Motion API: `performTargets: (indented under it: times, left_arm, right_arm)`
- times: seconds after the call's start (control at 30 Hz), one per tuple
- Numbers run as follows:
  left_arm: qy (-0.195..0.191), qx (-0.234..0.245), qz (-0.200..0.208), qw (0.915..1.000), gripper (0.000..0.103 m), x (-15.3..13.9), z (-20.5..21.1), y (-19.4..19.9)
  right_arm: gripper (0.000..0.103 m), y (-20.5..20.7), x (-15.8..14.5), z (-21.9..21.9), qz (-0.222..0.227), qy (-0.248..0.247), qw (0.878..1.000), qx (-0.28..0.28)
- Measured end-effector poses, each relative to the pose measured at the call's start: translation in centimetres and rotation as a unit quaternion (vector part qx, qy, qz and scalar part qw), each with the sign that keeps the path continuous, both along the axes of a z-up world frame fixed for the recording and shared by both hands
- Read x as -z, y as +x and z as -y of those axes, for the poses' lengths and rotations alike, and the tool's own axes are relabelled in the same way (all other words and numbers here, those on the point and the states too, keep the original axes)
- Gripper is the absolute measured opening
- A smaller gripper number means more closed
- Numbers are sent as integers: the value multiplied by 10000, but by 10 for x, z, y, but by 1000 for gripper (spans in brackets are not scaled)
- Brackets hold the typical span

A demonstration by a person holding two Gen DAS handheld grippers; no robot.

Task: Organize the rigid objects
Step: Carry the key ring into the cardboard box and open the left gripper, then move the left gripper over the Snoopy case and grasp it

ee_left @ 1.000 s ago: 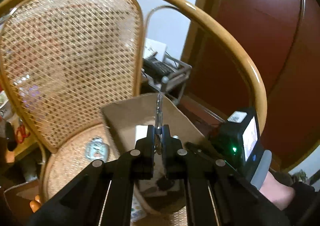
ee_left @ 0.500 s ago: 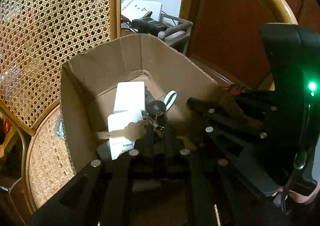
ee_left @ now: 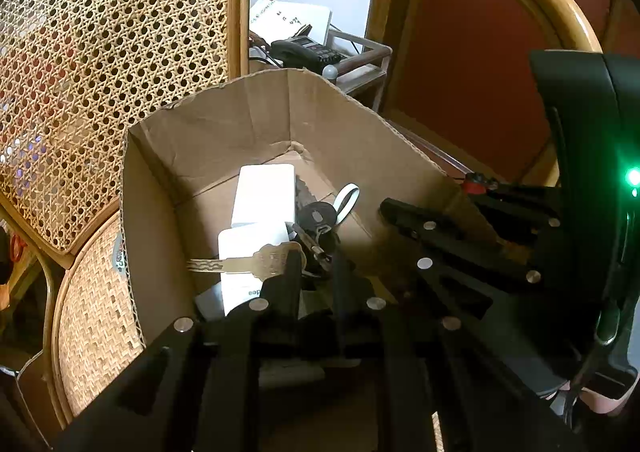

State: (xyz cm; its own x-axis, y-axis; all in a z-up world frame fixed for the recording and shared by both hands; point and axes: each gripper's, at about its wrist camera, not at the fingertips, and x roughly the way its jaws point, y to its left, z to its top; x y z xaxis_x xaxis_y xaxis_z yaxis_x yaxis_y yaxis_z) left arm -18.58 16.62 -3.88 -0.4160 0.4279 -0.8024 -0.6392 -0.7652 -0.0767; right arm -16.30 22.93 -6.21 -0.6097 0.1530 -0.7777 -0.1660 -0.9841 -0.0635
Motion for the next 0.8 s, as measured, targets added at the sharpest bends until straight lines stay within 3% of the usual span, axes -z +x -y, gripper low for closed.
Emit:
performTargets:
  times: [0.13,0.2,0.23,0.27,0.3,0.4,0.53,0.6,0.7,0.8]
  left_arm:
    - [242,56,95,9996,16,-5,6,0]
    - [588,-90,-231,9980,42,-24,21,1]
    - [687,-176,-412,9966,77,-33,28,2]
    - [728,-368,-667,9944,89,-43,39,2]
    - [838,-531,-924,9908,91,-56,54,1]
    - [1012,-797,-871,9878,96,-70,89,-10]
    - [587,-1425,-762,9851,96,-59,129,-31]
    - [110,-1641,-622,9844,96,-40,141,-43]
    - [-481,-1674,-449,9837,96,-8,144,-56]
    - [-696,-1520,-285,9855,96,16,143,-61]
  right_arm:
    - [5,0,0,0,4,-12,10000,8]
    - [5,0,0,0,5,-15,10000,4]
    - [5,1,-1,1,1,-7,10000,-4]
    - [6,0,0,-1,-4,-39,10000,-7]
    - [6,1,0,-1,13,-38,10000,-10]
    - [6,2,-1,-1,13,-41,10000,-4]
    - [6,2,0,-1,13,-37,10000,-7]
    - [6,2,0,-1,12,-39,10000,-7]
    - [6,2,0,-1,11,-43,10000,-10]
    - [6,2,-1,-1,6,-36,10000,-5]
